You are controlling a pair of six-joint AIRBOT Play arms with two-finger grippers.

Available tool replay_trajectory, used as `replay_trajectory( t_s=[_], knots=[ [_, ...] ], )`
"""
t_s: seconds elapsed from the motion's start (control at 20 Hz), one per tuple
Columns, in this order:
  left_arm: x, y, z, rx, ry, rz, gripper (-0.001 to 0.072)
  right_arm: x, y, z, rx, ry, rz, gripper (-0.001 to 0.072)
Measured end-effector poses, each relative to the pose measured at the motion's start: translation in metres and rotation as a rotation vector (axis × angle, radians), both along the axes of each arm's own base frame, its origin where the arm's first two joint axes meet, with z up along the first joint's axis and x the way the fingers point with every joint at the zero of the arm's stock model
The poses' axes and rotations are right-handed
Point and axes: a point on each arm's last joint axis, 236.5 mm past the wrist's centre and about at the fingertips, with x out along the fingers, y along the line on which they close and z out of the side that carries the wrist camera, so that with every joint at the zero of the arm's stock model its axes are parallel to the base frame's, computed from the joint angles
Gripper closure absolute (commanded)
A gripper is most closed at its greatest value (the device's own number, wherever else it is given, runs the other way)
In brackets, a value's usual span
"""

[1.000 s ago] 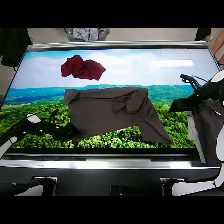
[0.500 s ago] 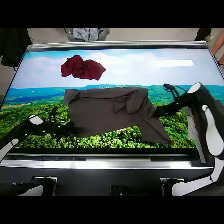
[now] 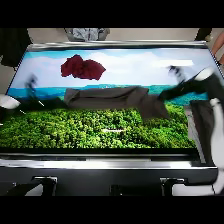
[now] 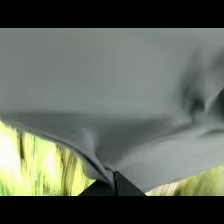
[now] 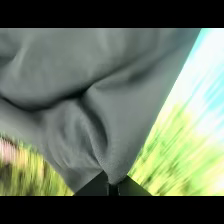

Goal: Fold the shirts.

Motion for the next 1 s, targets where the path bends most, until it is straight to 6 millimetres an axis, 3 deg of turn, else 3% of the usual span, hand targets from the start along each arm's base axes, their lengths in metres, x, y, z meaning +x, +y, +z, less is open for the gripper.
replay_trajectory(
  t_s=[0.1, 0.15, 0.2, 0.25, 0.3, 0.4, 0.45, 0.55, 0.7, 0.75, 0.85, 0.95, 1.0],
  knots=[
    [0.017, 0.024, 0.139, 0.063, -0.334, 0.050, 0.0682, 0.011, -0.011, 0.132, -0.061, -0.355, -0.051, 0.0663],
    [0.008, 0.036, 0.218, 0.095, -0.515, 0.089, 0.0682, 0.000, -0.015, 0.210, -0.100, -0.562, -0.087, 0.0663],
    [-0.010, 0.045, 0.282, 0.123, -0.662, 0.128, 0.0682, -0.024, -0.018, 0.284, -0.143, -0.757, -0.124, 0.0663],
    [-0.037, 0.051, 0.342, 0.154, -0.800, 0.167, 0.0682, -0.055, -0.021, 0.343, -0.191, -0.915, -0.161, 0.0663],
    [-0.067, 0.052, 0.387, 0.162, -0.910, 0.193, 0.0682, -0.090, -0.022, 0.391, -0.228, -1.049, -0.195, 0.0663],
    [-0.128, 0.049, 0.447, 0.178, -1.070, 0.231, 0.0682, -0.165, -0.019, 0.454, -0.274, -1.226, -0.256, 0.0662],
    [-0.150, 0.047, 0.462, 0.182, -1.115, 0.242, 0.0682, -0.193, -0.019, 0.472, -0.289, -1.280, -0.286, 0.0662],
    [-0.181, 0.045, 0.476, 0.202, -1.160, 0.258, 0.0682, -0.232, -0.020, 0.487, -0.316, -1.328, -0.331, 0.0662],
    [-0.192, 0.049, 0.473, 0.249, -1.144, 0.276, 0.0682, -0.254, -0.024, 0.482, -0.347, -1.299, -0.358, 0.0662],
    [-0.185, 0.052, 0.464, 0.264, -1.107, 0.277, 0.0682, -0.251, -0.025, 0.475, -0.352, -1.268, -0.355, 0.0662],
    [-0.159, 0.058, 0.430, 0.277, -0.987, 0.264, 0.0681, -0.229, -0.032, 0.445, -0.367, -1.139, -0.338, 0.0662],
    [-0.118, 0.066, 0.376, 0.277, -0.817, 0.245, 0.0681, -0.192, -0.038, 0.394, -0.371, -0.933, -0.295, 0.0663],
    [-0.094, 0.071, 0.340, 0.272, -0.716, 0.234, 0.0682, -0.167, -0.042, 0.357, -0.367, -0.796, -0.264, 0.0663]
  ],
)
